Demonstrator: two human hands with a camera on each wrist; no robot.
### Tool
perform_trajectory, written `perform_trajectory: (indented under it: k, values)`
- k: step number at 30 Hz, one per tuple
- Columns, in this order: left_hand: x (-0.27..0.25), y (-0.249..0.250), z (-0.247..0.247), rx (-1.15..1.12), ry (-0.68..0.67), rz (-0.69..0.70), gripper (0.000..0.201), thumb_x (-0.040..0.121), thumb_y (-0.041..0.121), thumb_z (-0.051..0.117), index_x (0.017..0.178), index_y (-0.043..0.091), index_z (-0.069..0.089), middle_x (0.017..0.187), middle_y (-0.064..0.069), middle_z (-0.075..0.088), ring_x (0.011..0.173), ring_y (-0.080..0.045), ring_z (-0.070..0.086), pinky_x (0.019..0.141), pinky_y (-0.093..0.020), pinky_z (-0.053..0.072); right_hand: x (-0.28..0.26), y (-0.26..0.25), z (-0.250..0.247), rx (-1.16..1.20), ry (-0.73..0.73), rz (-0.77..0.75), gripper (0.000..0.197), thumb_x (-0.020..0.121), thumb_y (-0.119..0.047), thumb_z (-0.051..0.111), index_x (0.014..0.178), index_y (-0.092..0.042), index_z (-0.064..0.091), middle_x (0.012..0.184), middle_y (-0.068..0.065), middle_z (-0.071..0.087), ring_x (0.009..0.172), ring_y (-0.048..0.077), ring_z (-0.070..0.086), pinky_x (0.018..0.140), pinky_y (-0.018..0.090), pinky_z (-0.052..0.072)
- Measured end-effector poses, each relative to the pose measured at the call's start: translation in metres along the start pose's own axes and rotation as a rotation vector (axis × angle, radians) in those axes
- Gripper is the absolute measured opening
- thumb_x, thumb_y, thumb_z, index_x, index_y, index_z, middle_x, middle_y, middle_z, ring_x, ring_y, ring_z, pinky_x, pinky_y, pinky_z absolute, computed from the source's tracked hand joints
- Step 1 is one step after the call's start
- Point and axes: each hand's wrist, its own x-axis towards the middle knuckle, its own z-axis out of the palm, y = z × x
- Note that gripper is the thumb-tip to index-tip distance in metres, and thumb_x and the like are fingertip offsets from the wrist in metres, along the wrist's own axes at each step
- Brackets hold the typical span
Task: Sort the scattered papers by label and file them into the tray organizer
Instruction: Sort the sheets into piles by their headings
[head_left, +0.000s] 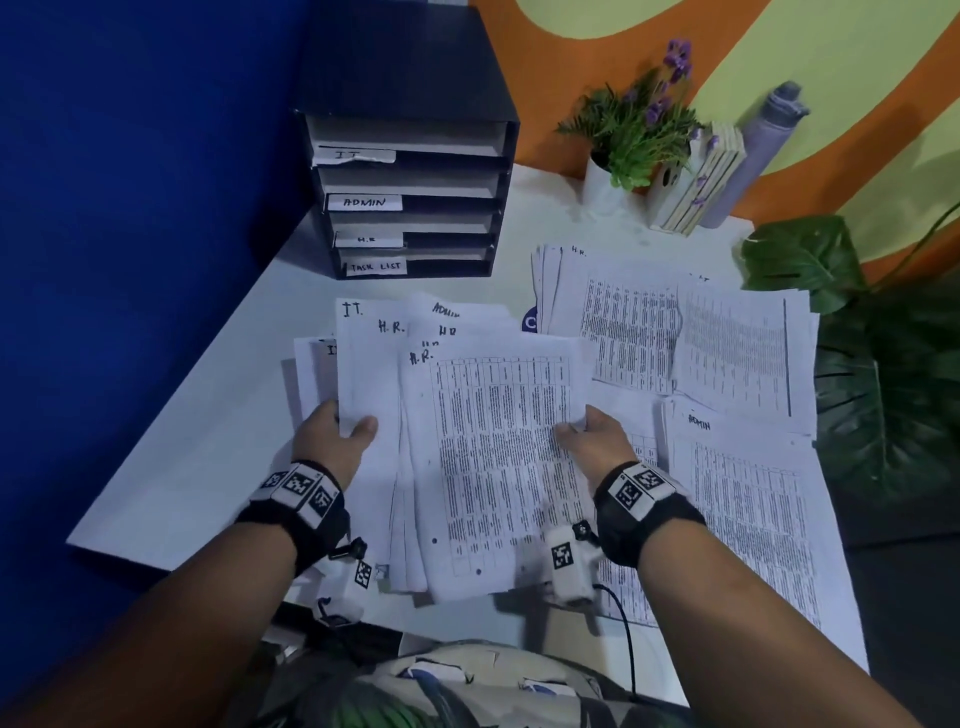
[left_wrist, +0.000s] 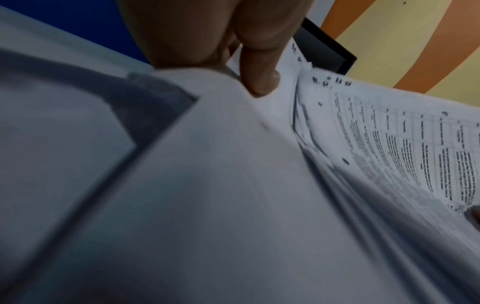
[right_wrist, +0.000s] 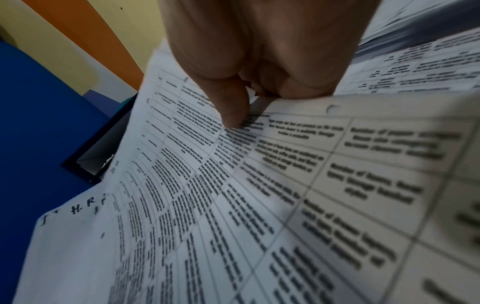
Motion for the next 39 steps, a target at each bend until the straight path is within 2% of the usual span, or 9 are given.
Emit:
perform_trajectory:
  k: [3, 10, 13, 16, 23, 27, 31, 35, 39]
  values:
    - [-0.002, 0.000, 0.001, -0.033, -0.038, -0.016, 0.055, 0.081, 0.039, 0.074, 0.123, 0.011, 0.054, 0.124, -0.001, 0.059, 0.116, -0.025, 0.056, 0.098, -0.033, 0.043, -0.002, 0.000, 0.004, 0.059, -0.022, 0.010, 0.030, 0.087, -0.007, 0.063, 0.068, -0.019, 0.043, 0.074, 0.008, 0.050, 0.081, 0.025, 0.062, 0.099, 0.052, 0.042]
    - [-0.004, -0.005, 0.005, -0.125, 0.101, -0.036, 0.047, 0.085, 0.018, 0.070, 0.127, 0.014, 0.048, 0.121, -0.006, 0.059, 0.110, -0.027, 0.059, 0.088, -0.030, 0.045, 0.000, 0.002, 0.004, 0.015, 0.063, 0.004, 0.005, 0.087, -0.002, 0.064, 0.090, 0.001, 0.064, 0.085, 0.021, 0.066, 0.077, 0.022, 0.060, 0.085, 0.044, 0.053]
    - [-0.004, -0.007, 0.005, 0.039, 0.150, 0.040, 0.064, 0.081, 0.004, 0.071, 0.138, 0.017, 0.044, 0.133, -0.010, 0.045, 0.118, -0.027, 0.051, 0.102, -0.036, 0.042, 0.002, 0.005, -0.001, -0.001, 0.092, 0.012, 0.006, 0.088, -0.002, 0.062, 0.092, 0.002, 0.064, 0.081, 0.013, 0.061, 0.076, 0.021, 0.057, 0.069, 0.030, 0.050]
    - [-0.004, -0.003, 0.010, 0.213, 0.150, 0.175, 0.043, 0.085, 0.007, 0.067, 0.127, 0.016, 0.061, 0.132, -0.011, 0.044, 0.120, -0.031, 0.047, 0.107, -0.040, 0.040, 0.003, 0.010, -0.002, 0.019, 0.104, 0.017, 0.016, 0.087, -0.003, 0.064, 0.094, 0.011, 0.059, 0.080, 0.011, 0.058, 0.074, 0.019, 0.053, 0.077, 0.038, 0.053]
    - [-0.010, 0.014, 0.018, 0.172, -0.089, 0.073, 0.022, 0.092, 0.015, 0.055, 0.115, 0.015, 0.057, 0.099, 0.000, 0.060, 0.093, -0.024, 0.058, 0.081, -0.028, 0.044, -0.001, 0.000, 0.001, 0.173, 0.026, -0.081, 0.026, 0.089, 0.000, 0.060, 0.079, -0.023, 0.064, 0.077, -0.004, 0.064, 0.079, 0.017, 0.060, 0.081, 0.033, 0.050]
    - [-0.012, 0.015, 0.012, 0.130, 0.001, 0.021, 0.033, 0.093, 0.021, 0.060, 0.122, 0.005, 0.054, 0.106, -0.008, 0.061, 0.090, -0.020, 0.052, 0.082, -0.028, 0.041, 0.005, 0.003, -0.002, 0.122, 0.077, -0.098, 0.020, 0.093, -0.005, 0.057, 0.090, -0.023, 0.063, 0.077, -0.003, 0.058, 0.082, 0.018, 0.058, 0.091, 0.036, 0.051]
    - [-0.014, 0.013, 0.007, 0.074, 0.108, 0.018, 0.028, 0.093, 0.016, 0.058, 0.120, 0.006, 0.057, 0.113, -0.008, 0.063, 0.092, -0.018, 0.052, 0.085, -0.026, 0.039, 0.014, 0.010, -0.009, 0.147, 0.145, -0.052, 0.042, 0.094, -0.007, 0.056, 0.135, -0.007, 0.046, 0.083, -0.003, 0.047, 0.081, 0.011, 0.051, 0.078, 0.018, 0.044]
    - [-0.015, 0.014, 0.004, 0.074, 0.214, 0.059, 0.018, 0.096, 0.018, 0.054, 0.108, 0.005, 0.059, 0.105, -0.010, 0.060, 0.092, -0.027, 0.056, 0.084, -0.033, 0.043, 0.011, 0.009, -0.009, 0.119, 0.093, -0.054, 0.007, 0.091, -0.008, 0.058, 0.085, -0.010, 0.055, 0.071, 0.008, 0.044, 0.064, 0.018, 0.045, 0.064, 0.026, 0.043]
    - [-0.020, 0.027, 0.003, -0.051, 0.161, 0.038, 0.013, 0.100, 0.018, 0.043, 0.106, 0.009, 0.051, 0.094, -0.007, 0.056, 0.086, -0.024, 0.052, 0.076, -0.028, 0.038, 0.011, 0.004, -0.002, 0.194, -0.017, -0.074, 0.010, 0.087, -0.005, 0.062, 0.091, -0.011, 0.069, 0.091, 0.010, 0.071, 0.087, 0.027, 0.066, 0.089, 0.041, 0.053]
